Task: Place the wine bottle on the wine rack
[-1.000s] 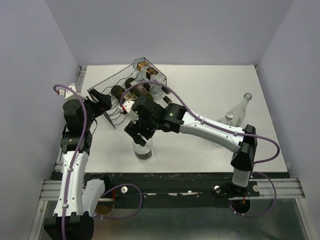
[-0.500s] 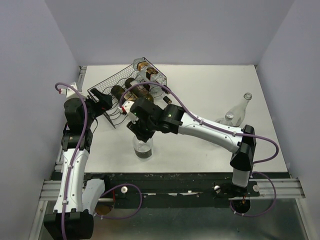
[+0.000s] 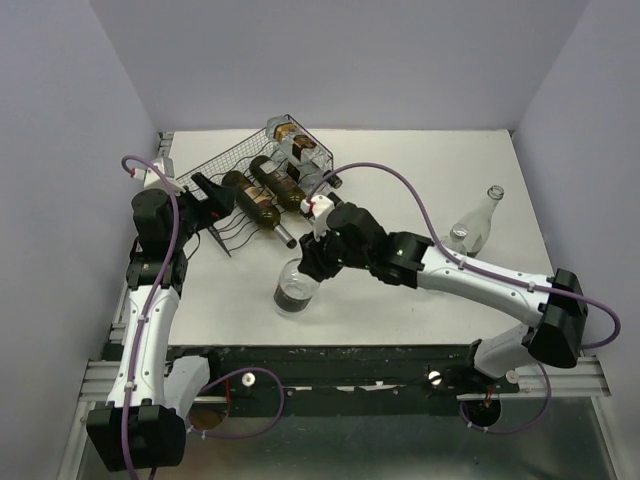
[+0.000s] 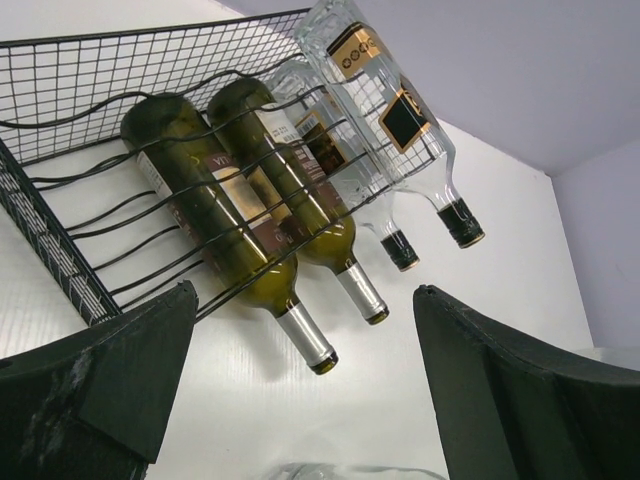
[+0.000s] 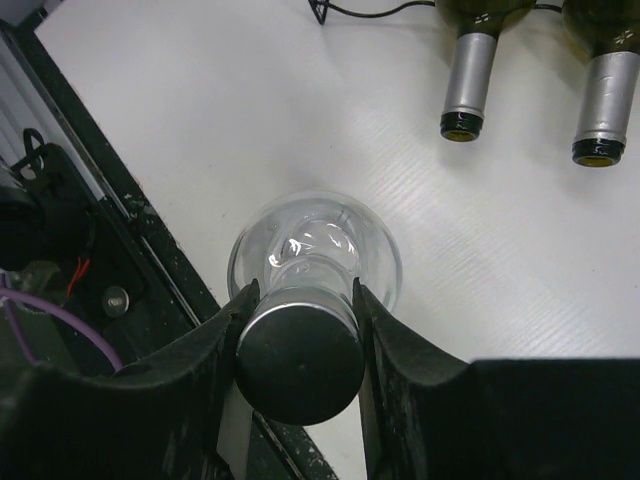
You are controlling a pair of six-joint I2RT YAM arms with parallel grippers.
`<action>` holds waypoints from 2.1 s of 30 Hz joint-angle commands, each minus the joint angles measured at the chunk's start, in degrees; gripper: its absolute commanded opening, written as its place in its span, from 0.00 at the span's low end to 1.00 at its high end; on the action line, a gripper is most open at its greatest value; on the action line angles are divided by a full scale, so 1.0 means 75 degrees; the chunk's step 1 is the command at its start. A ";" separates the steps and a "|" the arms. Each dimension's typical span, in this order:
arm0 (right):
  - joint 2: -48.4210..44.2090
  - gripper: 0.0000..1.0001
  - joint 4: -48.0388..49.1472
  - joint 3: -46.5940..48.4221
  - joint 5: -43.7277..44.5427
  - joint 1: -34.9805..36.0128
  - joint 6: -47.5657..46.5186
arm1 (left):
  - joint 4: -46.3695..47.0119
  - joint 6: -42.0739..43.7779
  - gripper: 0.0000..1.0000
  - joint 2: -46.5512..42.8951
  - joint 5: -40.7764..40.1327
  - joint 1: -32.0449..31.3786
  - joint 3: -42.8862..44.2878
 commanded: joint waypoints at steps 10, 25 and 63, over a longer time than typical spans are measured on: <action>-0.0746 0.01 0.2720 -0.3173 -0.0576 -0.0225 0.1545 | 0.0109 -0.0093 0.99 0.0210 0.0378 -0.0005 0.0132; -0.0067 0.01 0.3822 -0.3690 -0.1032 -0.0284 0.1371 | 0.0085 -0.0046 0.99 0.0338 0.0413 0.0007 0.0085; 0.3062 0.62 0.0765 -0.0480 0.0478 0.0021 -0.0552 | 0.0109 0.0071 0.99 0.0280 0.0156 0.0007 0.0061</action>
